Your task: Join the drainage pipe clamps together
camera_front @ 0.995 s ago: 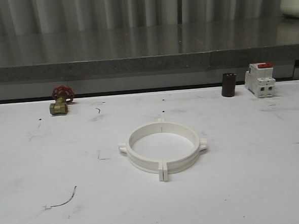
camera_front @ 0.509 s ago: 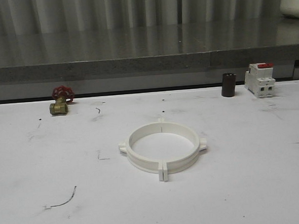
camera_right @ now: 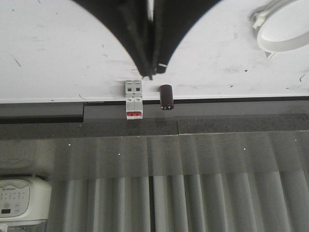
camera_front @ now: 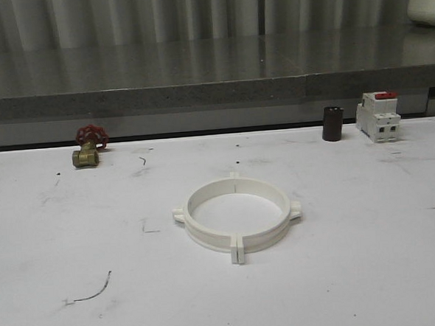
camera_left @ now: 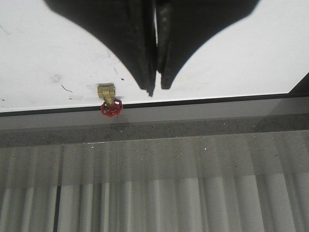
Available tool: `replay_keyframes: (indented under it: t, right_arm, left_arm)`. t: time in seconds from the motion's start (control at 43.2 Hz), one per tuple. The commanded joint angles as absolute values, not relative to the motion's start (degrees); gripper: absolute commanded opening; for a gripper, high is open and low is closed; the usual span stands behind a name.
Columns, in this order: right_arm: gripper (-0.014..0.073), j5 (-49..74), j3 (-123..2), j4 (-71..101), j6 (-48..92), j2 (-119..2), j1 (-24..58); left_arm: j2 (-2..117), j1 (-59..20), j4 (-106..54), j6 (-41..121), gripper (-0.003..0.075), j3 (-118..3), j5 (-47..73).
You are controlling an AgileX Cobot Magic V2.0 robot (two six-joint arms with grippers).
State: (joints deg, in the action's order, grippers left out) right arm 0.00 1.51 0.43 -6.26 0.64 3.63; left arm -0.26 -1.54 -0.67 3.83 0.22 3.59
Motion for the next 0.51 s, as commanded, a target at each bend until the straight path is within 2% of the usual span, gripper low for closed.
replay_keyframes:
  t: [0.0,0.486]
  right_arm:
    - [-0.0067,-4.8,1.3,0.0,-9.1,1.6,3.0]
    - [-0.0067,-2.2,1.3,-1.2,-8.3,1.5,1.4]
  left_arm:
    - [-1.0,-1.9,-0.8,3.2,-0.002,1.6,-1.3]
    - [-1.0,-1.9,-0.8,3.2,-0.002,1.6,-1.3]
